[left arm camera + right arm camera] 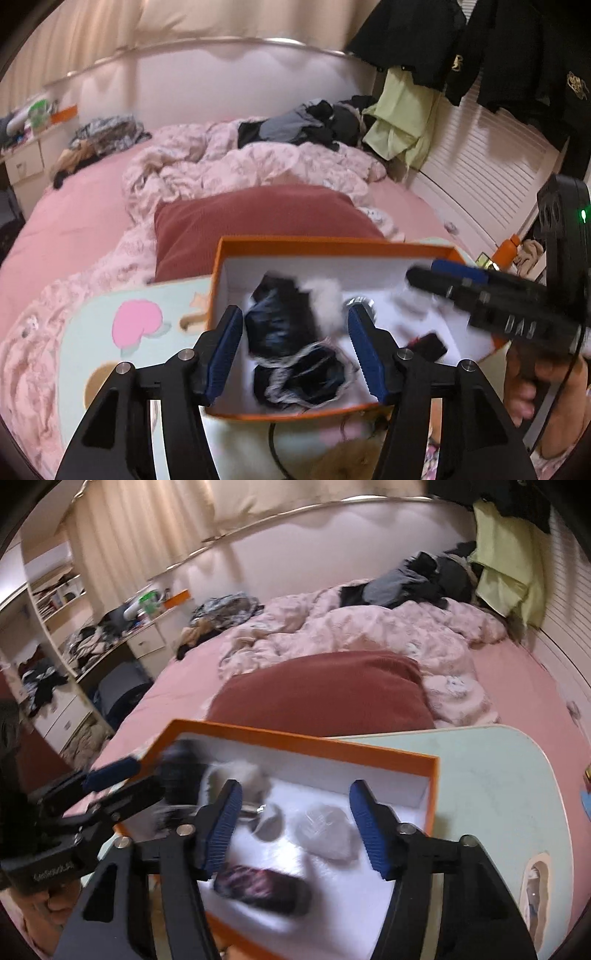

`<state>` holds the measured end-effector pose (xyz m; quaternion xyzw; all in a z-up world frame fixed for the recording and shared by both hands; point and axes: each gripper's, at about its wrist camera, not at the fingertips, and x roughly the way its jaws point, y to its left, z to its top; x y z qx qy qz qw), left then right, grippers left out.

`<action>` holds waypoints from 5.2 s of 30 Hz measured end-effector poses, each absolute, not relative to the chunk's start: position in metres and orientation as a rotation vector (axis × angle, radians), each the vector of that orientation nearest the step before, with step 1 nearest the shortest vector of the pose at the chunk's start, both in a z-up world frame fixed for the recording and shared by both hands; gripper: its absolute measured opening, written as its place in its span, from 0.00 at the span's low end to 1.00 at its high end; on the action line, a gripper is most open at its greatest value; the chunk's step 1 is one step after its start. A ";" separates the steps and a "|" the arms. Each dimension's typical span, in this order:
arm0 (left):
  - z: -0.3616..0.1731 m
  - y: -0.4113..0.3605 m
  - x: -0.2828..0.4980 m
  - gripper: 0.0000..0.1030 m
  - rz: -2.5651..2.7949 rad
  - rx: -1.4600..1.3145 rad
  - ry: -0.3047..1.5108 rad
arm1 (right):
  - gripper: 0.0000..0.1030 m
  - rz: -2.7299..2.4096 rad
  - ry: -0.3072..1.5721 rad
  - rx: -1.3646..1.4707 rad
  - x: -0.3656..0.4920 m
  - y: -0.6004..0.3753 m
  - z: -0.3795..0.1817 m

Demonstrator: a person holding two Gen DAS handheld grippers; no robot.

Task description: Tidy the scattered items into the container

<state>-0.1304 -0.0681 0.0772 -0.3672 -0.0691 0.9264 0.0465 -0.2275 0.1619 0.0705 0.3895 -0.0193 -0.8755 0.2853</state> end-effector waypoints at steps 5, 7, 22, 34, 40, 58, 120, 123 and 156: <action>0.074 -0.068 -0.110 0.57 2.802 -1.077 -0.215 | 0.60 -2.323 -0.082 1.029 -0.235 0.172 0.073; 0.074 -0.065 -0.104 0.57 2.794 -1.068 -0.215 | 0.60 -2.313 -0.077 1.027 -0.238 0.172 0.073; 0.105 -0.050 0.001 0.89 2.902 -0.810 -0.117 | 0.70 -2.417 0.102 0.744 -0.122 0.186 0.120; 0.032 -0.042 0.027 0.89 2.893 -1.080 -0.244 | 0.74 -2.541 0.274 0.962 -0.047 0.218 0.037; 0.011 -0.021 0.019 0.97 2.911 -1.221 -0.024 | 0.78 -2.544 0.304 1.022 -0.046 0.214 0.022; 0.008 -0.017 0.021 0.99 2.886 -1.189 -0.035 | 0.98 -2.491 0.292 0.989 -0.050 0.222 0.013; 0.081 -0.056 0.006 0.30 2.832 -0.944 -0.238 | 0.39 -2.397 0.058 0.858 -0.096 0.219 0.076; 0.094 -0.051 -0.021 0.30 2.807 -0.971 -0.228 | 0.39 -2.402 0.068 0.827 -0.107 0.215 0.091; 0.067 -0.040 -0.008 0.91 2.804 -1.093 -0.144 | 0.74 -2.480 0.170 0.920 -0.098 0.202 0.070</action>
